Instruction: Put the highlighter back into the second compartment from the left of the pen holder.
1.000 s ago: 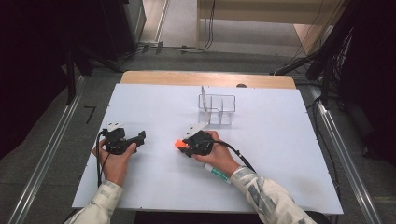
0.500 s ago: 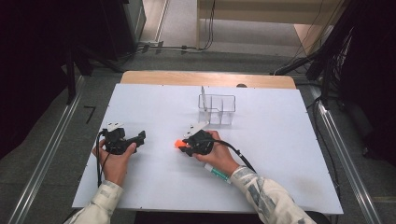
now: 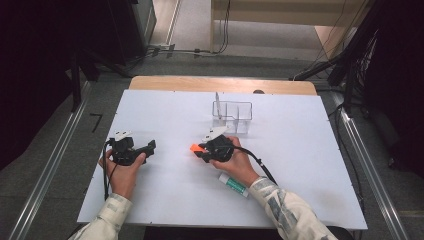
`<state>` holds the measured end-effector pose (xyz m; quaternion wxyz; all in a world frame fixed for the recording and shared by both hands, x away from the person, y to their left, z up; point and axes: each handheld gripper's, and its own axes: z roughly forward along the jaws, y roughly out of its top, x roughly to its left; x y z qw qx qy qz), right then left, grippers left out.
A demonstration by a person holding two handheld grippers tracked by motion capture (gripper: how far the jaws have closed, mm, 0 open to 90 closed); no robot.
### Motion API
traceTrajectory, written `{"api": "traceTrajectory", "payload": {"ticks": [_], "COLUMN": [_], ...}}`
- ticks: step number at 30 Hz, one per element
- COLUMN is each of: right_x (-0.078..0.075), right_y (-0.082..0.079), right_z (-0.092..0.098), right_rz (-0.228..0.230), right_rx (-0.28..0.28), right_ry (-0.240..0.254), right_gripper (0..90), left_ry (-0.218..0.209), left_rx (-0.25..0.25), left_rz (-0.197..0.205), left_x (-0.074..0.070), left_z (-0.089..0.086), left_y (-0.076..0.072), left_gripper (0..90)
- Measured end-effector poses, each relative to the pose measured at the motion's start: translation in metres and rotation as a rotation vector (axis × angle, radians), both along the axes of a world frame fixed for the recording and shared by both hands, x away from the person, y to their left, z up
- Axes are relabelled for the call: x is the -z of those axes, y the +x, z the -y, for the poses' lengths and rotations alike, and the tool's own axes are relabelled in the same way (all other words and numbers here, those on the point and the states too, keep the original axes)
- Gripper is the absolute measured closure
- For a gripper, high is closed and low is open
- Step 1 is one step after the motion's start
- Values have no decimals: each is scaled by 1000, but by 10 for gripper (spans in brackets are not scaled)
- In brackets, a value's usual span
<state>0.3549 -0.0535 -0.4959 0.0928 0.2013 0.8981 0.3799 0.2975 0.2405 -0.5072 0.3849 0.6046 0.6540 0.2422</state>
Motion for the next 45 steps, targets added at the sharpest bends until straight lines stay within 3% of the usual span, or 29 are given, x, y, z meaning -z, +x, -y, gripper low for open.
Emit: {"api": "traceTrajectory", "payload": {"ticks": [18,28,45], "right_x": [-32,-57,-85], "right_y": [6,14,36], "right_z": [26,43,58], "right_rz": [16,64,126], "right_rx": [103,162,295], "right_ry": [108,175,225], "right_gripper": [649,649,649], "left_ry": [4,3,2], "left_rx": [3,4,2], "left_rz": [-5,-6,-8], "left_x": [0,1,1], "left_z": [0,1,1], "left_y": [0,0,1], "left_gripper": [167,167,167]}}
